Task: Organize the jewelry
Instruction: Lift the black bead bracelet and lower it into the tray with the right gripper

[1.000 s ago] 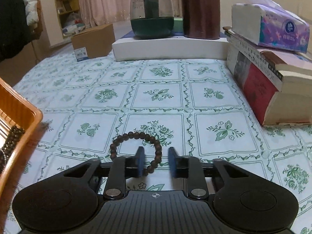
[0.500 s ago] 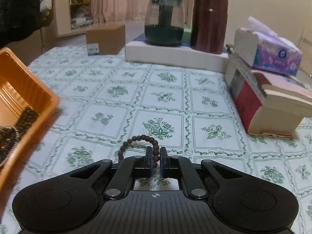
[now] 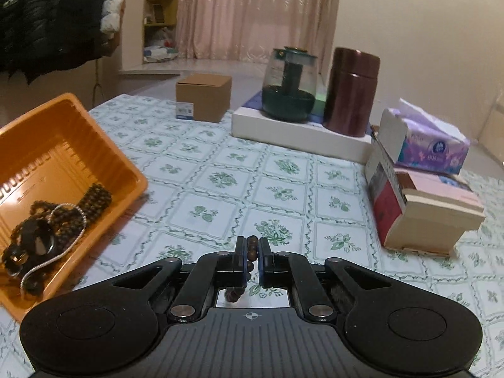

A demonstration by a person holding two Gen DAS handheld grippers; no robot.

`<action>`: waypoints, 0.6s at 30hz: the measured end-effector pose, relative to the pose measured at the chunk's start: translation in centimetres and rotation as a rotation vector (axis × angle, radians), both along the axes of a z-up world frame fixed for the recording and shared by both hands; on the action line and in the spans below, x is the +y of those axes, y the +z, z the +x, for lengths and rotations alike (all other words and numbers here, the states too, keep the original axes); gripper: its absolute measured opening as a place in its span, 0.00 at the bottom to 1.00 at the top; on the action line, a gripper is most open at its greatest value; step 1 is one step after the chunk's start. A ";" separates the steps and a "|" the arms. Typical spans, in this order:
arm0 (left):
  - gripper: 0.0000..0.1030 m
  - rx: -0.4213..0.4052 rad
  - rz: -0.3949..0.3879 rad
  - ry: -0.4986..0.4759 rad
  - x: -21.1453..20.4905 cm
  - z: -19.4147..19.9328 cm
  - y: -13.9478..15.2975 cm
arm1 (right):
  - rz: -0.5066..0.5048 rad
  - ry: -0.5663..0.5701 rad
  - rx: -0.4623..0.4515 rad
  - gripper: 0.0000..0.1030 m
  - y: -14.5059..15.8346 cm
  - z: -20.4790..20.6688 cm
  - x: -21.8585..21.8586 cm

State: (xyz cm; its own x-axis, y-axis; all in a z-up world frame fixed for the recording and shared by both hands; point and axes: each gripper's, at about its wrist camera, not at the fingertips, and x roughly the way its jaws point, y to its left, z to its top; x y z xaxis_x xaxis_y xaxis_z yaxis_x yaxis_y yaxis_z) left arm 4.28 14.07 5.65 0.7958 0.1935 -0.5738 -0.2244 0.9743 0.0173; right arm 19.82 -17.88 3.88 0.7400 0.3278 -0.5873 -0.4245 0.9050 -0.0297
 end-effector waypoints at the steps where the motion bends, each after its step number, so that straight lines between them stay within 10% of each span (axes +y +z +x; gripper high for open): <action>1: 0.09 0.000 0.000 0.000 0.0 0.0 0.0 | -0.001 0.007 -0.002 0.06 0.2 -0.3 0.2; 18: 0.10 -0.001 -0.001 0.000 0.0 0.0 0.0 | 0.072 0.199 -0.014 0.06 3.6 -2.6 5.2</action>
